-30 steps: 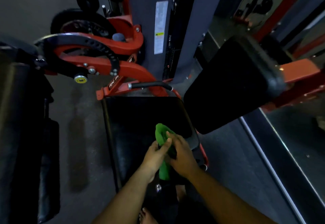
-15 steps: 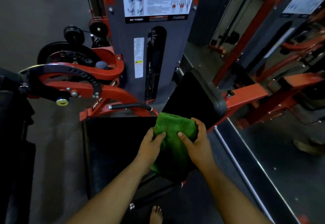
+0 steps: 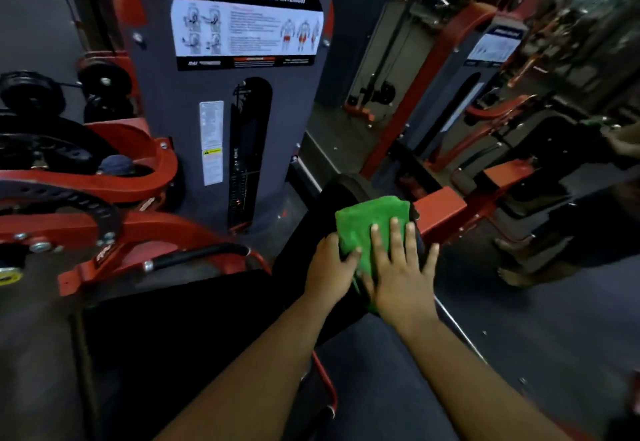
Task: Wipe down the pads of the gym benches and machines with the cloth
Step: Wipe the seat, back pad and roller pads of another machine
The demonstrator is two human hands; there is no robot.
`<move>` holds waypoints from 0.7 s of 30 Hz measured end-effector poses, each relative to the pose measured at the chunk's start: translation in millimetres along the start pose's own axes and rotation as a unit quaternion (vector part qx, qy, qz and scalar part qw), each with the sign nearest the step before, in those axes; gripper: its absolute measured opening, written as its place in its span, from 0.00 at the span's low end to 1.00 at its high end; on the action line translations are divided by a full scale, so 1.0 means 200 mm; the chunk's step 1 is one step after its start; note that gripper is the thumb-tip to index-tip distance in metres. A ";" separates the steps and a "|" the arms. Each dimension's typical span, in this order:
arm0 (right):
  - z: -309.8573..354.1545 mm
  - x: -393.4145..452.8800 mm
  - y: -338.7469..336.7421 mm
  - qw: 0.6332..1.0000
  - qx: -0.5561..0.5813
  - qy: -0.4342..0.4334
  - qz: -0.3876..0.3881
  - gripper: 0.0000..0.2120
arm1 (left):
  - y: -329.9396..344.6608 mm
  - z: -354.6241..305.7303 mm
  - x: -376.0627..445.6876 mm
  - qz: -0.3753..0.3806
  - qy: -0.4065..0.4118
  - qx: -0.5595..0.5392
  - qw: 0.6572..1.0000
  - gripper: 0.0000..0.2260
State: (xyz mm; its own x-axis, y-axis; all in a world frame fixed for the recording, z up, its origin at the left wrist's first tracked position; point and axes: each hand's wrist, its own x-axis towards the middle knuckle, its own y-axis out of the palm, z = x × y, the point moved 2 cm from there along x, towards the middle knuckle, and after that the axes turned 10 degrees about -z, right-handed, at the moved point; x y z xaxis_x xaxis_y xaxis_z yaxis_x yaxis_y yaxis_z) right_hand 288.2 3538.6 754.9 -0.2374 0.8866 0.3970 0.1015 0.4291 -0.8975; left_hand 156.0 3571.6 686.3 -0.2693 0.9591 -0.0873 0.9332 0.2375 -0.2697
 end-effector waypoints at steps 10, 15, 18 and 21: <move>0.12 0.50 0.19 0.989 -0.118 -0.059 0.060 0.43 | 0.05 0.34 0.20 0.124 0.117 0.240 0.956 0.41; 0.10 0.52 0.17 0.985 -0.122 -0.096 0.077 0.40 | 0.09 0.41 0.16 0.110 0.102 0.195 0.969 0.46; -0.03 0.28 0.10 0.982 -0.136 -0.116 0.059 0.38 | 0.08 0.39 0.14 0.106 0.104 0.191 0.970 0.47; -0.10 0.19 0.09 0.982 -0.131 -0.115 0.073 0.39 | 0.07 0.36 0.14 0.110 0.088 0.190 0.972 0.47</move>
State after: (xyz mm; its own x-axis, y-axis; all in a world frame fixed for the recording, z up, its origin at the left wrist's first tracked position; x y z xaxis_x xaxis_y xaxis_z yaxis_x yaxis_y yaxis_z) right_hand 299.6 3583.3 758.2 -0.4104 0.8925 0.1871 0.3886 0.3567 -0.8496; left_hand 144.6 3591.5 610.6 0.0024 0.9996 -0.0271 0.7991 -0.0182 -0.6010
